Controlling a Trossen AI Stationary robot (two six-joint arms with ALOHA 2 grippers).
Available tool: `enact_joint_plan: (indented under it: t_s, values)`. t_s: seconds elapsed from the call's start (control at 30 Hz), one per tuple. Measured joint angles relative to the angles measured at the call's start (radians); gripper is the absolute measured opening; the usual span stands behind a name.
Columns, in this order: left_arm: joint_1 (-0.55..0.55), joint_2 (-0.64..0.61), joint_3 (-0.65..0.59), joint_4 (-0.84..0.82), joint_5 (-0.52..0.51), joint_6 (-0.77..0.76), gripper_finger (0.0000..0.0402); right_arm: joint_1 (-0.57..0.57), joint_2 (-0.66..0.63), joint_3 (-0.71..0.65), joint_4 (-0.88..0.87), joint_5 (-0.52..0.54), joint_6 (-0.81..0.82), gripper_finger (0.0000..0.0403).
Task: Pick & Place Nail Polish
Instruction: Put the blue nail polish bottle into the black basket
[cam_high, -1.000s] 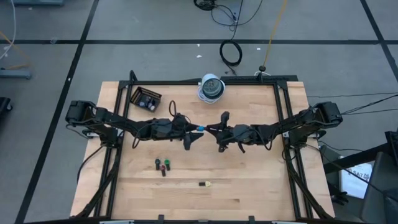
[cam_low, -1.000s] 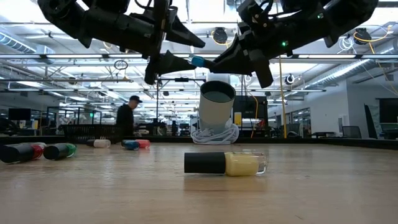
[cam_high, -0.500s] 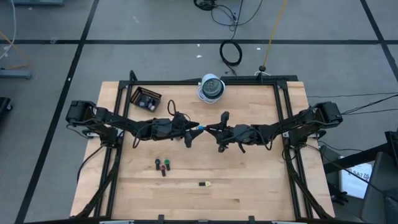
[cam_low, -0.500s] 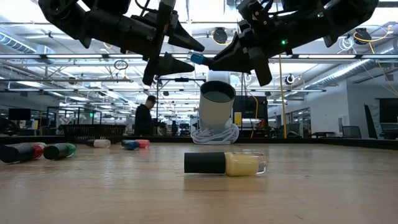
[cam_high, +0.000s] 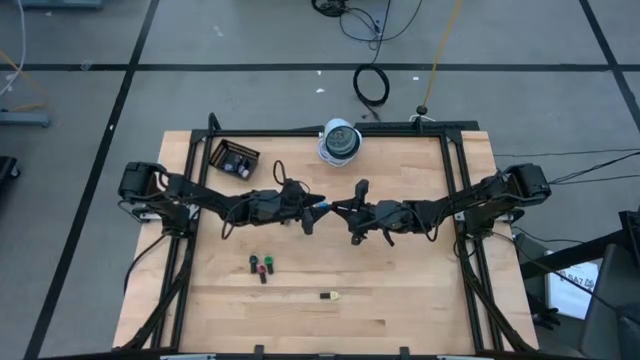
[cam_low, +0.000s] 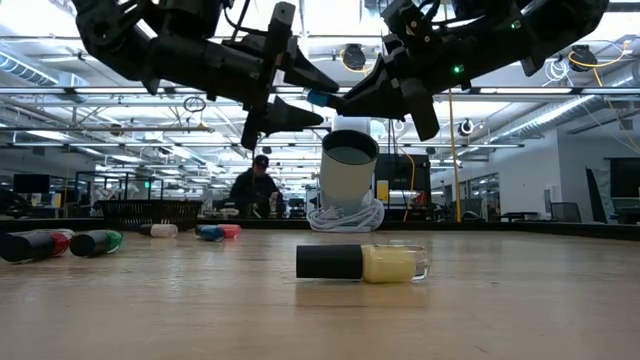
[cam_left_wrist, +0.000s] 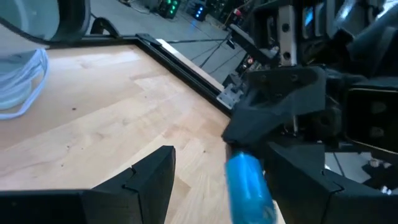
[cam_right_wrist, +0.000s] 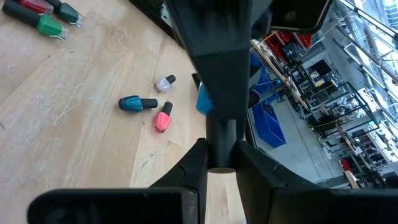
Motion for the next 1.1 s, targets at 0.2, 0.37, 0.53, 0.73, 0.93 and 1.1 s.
enact_joint_plan:
  t_s: [0.2,0.37,0.53,0.73,0.93,1.1]
  values:
    - [-0.002,0.000,0.000,0.016,0.031,-0.001,0.0241,0.000,0.000,0.000,0.000,0.000,-0.001,0.0050]
    - [-0.002,0.000,0.000,0.022,0.062,-0.001,0.0240,0.000,0.000,0.000,0.000,0.000,-0.001,0.0050]
    - [-0.002,0.000,0.000,0.027,0.064,-0.001,0.0198,0.000,0.000,0.000,0.000,0.000,-0.001,0.0050]
    - [-0.002,0.000,0.000,0.023,0.061,0.001,0.0101,0.001,0.000,0.000,0.001,-0.001,-0.001,0.0050]
    - [-0.001,0.000,0.000,0.023,0.060,0.021,0.0052,0.000,0.000,0.000,0.000,0.002,-0.006,0.0050]
    - [-0.002,0.000,0.000,0.024,0.060,0.079,0.0052,0.000,0.000,0.000,0.000,-0.002,0.024,0.0070]
